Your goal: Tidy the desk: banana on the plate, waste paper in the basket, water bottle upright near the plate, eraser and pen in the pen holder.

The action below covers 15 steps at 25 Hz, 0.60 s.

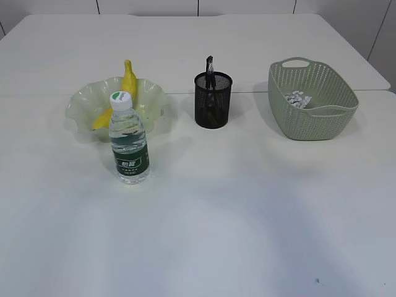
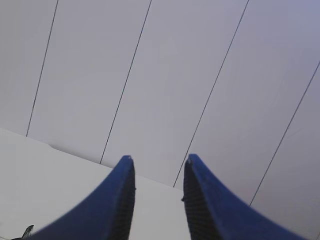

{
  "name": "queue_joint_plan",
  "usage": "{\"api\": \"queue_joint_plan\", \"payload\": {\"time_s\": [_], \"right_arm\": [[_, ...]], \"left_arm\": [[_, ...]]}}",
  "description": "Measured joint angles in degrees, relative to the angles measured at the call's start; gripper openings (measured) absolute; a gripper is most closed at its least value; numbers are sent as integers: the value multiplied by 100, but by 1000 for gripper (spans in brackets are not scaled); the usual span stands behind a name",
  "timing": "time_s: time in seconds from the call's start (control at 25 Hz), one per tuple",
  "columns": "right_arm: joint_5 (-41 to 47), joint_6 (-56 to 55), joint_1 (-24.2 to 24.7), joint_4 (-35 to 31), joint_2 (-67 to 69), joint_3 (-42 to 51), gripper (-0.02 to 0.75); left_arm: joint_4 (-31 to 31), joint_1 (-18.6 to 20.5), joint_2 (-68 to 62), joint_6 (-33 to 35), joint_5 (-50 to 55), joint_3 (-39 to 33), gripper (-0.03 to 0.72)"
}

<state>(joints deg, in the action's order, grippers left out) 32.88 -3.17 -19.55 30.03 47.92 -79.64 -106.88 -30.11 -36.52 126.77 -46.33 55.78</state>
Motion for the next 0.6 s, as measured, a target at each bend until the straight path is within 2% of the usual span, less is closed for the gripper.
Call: {"api": "queue_joint_plan", "payload": {"time_s": [0.4, 0.6], "right_arm": [[-8, 0, 0, -9, -11, 0, 251], [-8, 0, 0, -9, -11, 0, 251]], "left_arm": [[-12, 0, 0, 0, -429, 0, 331], [-21, 0, 0, -376, -442, 0, 331]]}}
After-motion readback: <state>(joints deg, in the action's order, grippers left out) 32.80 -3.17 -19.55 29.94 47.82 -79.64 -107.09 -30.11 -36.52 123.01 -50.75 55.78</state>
